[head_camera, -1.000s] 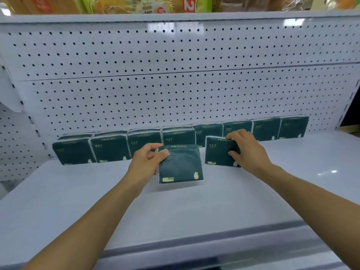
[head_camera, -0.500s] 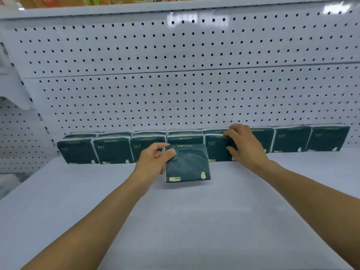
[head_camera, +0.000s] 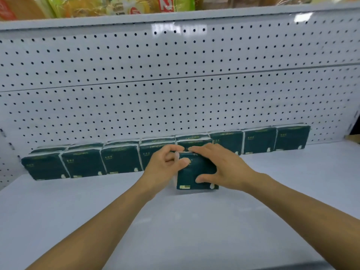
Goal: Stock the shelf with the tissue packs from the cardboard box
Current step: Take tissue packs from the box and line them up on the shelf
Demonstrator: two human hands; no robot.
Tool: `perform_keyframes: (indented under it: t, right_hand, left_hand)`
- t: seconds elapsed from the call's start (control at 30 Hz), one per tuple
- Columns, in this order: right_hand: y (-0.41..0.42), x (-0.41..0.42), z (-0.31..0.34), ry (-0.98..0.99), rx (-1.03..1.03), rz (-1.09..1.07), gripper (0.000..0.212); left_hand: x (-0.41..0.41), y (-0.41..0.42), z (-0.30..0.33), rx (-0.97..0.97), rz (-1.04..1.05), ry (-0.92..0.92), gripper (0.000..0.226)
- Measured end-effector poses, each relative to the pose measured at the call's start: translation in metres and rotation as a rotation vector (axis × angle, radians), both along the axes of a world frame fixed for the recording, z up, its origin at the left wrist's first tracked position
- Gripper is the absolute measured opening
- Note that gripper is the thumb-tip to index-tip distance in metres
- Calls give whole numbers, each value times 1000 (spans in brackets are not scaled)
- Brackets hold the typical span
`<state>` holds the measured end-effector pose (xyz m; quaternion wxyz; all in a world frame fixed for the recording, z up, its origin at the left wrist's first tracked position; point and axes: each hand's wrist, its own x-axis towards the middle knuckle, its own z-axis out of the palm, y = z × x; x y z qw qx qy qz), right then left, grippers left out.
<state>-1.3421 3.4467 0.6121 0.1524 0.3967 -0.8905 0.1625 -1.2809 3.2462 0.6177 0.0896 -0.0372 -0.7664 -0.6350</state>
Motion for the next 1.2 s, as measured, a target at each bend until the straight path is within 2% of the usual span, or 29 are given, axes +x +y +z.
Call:
perform_keyframes:
  t: [0.07, 0.13, 0.27, 0.37, 0.43, 0.6, 0.9, 1.1, 1.2]
  right_hand:
    - [25, -4, -7, -5, -23, -39, 68]
    - [49, -10, -14, 44, -28, -62, 61]
    - [88, -31, -22, 139, -10, -142, 58]
    - [102, -49, -24, 182, 2, -204, 63]
    - [102, -59, -25, 190, 7, -237, 66]
    - [91, -81, -27, 295, 12, -202, 67]
    - [75, -108, -30, 404, 33, -183, 64]
    - [69, -96, -20, 344, 103, -284, 64]
    - [59, -69, -4, 310, 53, -333, 63]
  left_hand:
    - [-5, 15, -2, -154, -39, 60, 24]
    - [-15, 23, -7, -439, 19, 189, 23]
    - [-43, 21, -14, -971, 268, 520, 46]
    - [-67, 14, -21, -1377, 263, 457, 73]
    - [-78, 9, -27, -1514, 247, 372, 81]
    - [-86, 7, -31, -1577, 282, 352, 81]
    - [-93, 2, -36, -1607, 382, 520, 87]
    - [-82, 10, -25, -1606, 342, 328, 85]
    - [-61, 17, -7, -1543, 377, 271, 79]
